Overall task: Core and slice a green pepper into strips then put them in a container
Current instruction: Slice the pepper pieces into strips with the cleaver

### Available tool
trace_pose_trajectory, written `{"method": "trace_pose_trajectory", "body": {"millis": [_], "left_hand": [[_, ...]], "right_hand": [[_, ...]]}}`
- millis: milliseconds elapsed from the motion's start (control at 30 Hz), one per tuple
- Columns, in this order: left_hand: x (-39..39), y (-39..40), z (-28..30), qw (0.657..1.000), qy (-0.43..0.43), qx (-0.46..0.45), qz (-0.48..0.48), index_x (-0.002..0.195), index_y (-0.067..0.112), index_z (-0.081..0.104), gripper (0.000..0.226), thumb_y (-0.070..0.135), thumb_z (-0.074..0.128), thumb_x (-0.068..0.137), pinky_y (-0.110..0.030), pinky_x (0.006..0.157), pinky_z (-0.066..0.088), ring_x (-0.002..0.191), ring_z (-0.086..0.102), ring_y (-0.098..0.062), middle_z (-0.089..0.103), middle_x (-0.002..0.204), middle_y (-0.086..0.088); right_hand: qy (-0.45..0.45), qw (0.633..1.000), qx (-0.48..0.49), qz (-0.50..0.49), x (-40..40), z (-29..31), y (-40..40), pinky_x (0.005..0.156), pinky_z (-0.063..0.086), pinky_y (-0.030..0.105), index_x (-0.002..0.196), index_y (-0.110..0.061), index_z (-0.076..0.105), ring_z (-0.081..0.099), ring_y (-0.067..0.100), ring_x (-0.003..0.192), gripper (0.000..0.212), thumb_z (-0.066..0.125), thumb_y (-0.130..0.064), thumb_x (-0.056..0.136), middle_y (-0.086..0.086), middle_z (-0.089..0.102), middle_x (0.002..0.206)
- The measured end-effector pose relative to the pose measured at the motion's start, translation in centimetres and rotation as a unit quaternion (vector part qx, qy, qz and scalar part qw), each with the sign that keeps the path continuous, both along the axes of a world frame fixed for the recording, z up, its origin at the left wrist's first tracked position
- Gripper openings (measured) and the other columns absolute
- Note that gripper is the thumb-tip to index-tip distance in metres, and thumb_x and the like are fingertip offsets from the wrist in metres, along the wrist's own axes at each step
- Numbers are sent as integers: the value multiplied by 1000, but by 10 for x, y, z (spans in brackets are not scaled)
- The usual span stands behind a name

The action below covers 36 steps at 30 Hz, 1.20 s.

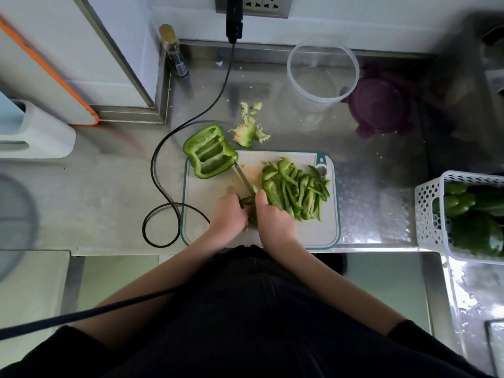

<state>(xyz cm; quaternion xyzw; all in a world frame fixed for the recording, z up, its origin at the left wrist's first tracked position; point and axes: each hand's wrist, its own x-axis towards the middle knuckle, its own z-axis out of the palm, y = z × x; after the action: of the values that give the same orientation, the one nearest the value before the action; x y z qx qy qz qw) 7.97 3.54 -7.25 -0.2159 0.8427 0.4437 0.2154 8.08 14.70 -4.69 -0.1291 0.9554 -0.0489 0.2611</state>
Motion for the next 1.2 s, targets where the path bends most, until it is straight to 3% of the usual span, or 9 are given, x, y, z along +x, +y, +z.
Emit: {"method": "trace_pose_trajectory", "body": {"millis": [100,233,367,533,733,1100,1200], "left_hand": [[4,-4,-1,1000,7,14,5,93,9,41,14,11,55,91,-22,40,42,45,59,-17,63,67,-10],[-1,-16,-3,998,38,45,-14,100,10,44,8,10,50,95,-21,45,46,50,61,-17,63,72,-12],[-11,-19,-8,994,68,83,-29,99,14,48,7,7,47,97,-24,44,48,46,59,-17,60,66,-10],[-14,-15,-14,993,92,79,-7,81,4,56,10,-3,57,88,-29,41,47,47,60,-24,61,76,-16],[-12,-15,-18,994,81,62,27,81,9,60,12,-2,60,86,-41,58,57,58,66,-28,66,67,-10],[-11,-12,-21,993,113,19,4,82,12,61,7,5,64,84,-28,62,55,63,62,-13,60,68,5],[-11,-11,-20,994,112,15,6,85,10,63,4,5,64,85,-14,59,49,62,57,-2,58,67,10]], "right_hand": [[-15,999,-15,-38,-6,0,3,56,43,34,127,-9,30,66,31,77,33,40,-1,96,10,66,89],[-12,983,-114,-143,-7,0,26,55,43,35,114,-9,35,60,35,71,20,36,-26,102,12,58,75],[19,970,-152,-187,4,9,40,51,42,34,112,-7,37,58,35,64,23,38,-27,101,12,58,72],[5,974,-146,-176,9,11,35,50,43,35,117,-7,37,56,33,61,26,35,-29,102,12,56,72],[3,974,-150,-169,8,13,25,53,42,37,116,-7,36,56,35,64,24,34,-27,102,9,53,70],[-4,981,-125,-150,15,-3,17,53,45,37,118,-9,36,60,36,67,23,34,-26,103,10,57,71],[2,985,-109,-133,16,-6,16,54,45,36,119,-8,36,62,35,69,24,33,-26,103,13,62,75]]}}
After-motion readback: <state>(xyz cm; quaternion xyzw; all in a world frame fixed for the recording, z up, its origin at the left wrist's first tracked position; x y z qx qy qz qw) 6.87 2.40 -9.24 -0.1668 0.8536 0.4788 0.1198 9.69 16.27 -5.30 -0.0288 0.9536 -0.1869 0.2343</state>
